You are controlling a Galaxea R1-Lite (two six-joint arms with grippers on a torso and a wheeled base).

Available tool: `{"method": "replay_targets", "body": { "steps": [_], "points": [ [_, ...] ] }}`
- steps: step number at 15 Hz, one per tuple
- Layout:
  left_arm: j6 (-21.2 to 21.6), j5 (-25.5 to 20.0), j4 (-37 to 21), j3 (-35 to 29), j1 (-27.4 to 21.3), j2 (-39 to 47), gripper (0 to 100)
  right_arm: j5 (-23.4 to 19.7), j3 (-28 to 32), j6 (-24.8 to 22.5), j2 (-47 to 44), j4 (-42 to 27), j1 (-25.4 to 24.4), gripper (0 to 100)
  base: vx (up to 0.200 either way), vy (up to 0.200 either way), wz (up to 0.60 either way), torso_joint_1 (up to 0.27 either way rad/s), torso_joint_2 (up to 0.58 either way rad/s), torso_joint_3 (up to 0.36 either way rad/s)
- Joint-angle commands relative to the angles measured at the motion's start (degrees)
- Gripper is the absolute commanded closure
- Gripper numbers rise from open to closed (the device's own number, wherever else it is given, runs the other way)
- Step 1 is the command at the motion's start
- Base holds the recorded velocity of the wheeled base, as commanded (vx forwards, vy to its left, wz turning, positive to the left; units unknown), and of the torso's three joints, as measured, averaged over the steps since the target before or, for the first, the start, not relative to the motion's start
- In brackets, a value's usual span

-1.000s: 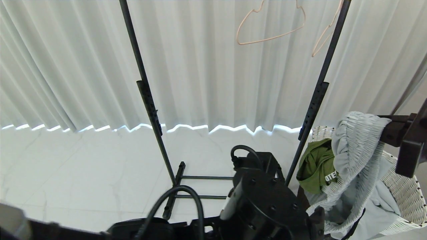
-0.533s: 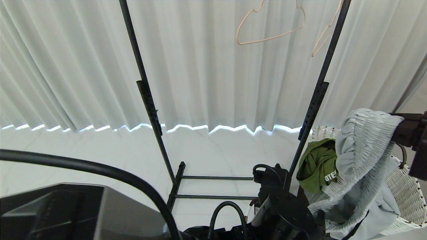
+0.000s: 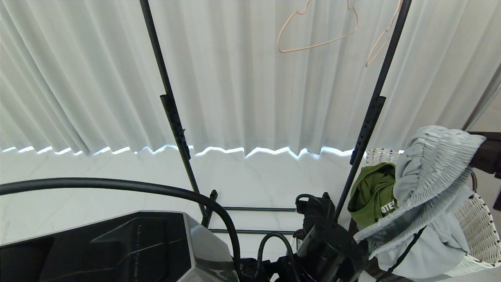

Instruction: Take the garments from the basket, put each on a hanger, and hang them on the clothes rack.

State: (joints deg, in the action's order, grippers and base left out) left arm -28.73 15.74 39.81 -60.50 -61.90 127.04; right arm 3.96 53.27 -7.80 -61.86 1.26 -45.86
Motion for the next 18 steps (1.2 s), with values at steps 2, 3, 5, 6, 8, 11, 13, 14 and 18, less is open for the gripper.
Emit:
{"method": "replay_targets", "body": {
  "steps": [2,3,5,6,8,11,13,14,18],
  "points": [
    [1.0,1.4,-0.3,0.7,0.0,-0.2,100,0.2,-0.1,0.0,0.5,0.1,0.4,100,0.0,0.0,0.0,0.0,0.0,0.0],
    [6.1,4.1,0.0,3.4,-0.1,-0.1,100,0.3,-0.3,0.0,0.5,-0.1,1.7,100,0.0,0.0,0.0,0.0,0.0,0.0],
    [11.3,6.1,5.1,6.7,-0.5,-0.3,100,0.3,-0.5,0.0,0.4,-0.1,2.6,100,0.0,0.0,0.0,0.0,0.0,0.0],
    [12.0,6.2,7.6,7.2,-0.7,-0.3,100,0.3,-0.5,0.0,0.5,-0.1,2.9,100,0.0,0.0,0.0,0.0,0.0,0.0],
    [15.6,6.7,13.9,6.8,0.4,-2.2,100,0.1,-0.5,-0.5,0.4,-0.1,5.2,100,0.0,0.0,0.0,0.0,0.0,0.0],
    [18.5,9.4,13.9,4.4,5.1,-6.9,100,-1.7,1.2,-3.8,-0.2,0.4,9.4,100,0.0,0.0,0.0,0.0,0.0,0.0],
    [18.5,9.8,13.4,3.8,6.9,-12.0,100,-5.7,2.5,-7.9,-1.5,0.5,11.1,100,0.0,0.0,0.0,0.0,0.0,0.0],
    [18.5,9.8,12.5,4.1,7.3,-14.6,100,-6.4,3.7,-10.0,-2.7,0.9,11.1,100,0.0,0.0,0.0,0.0,0.0,0.0],
    [21.4,8.7,4.5,4.0,9.5,-27.3,100,-7.0,12.1,-12.2,-10.3,6.4,10.9,100,0.0,0.0,0.0,0.0,0.0,0.0]
  ]
}}
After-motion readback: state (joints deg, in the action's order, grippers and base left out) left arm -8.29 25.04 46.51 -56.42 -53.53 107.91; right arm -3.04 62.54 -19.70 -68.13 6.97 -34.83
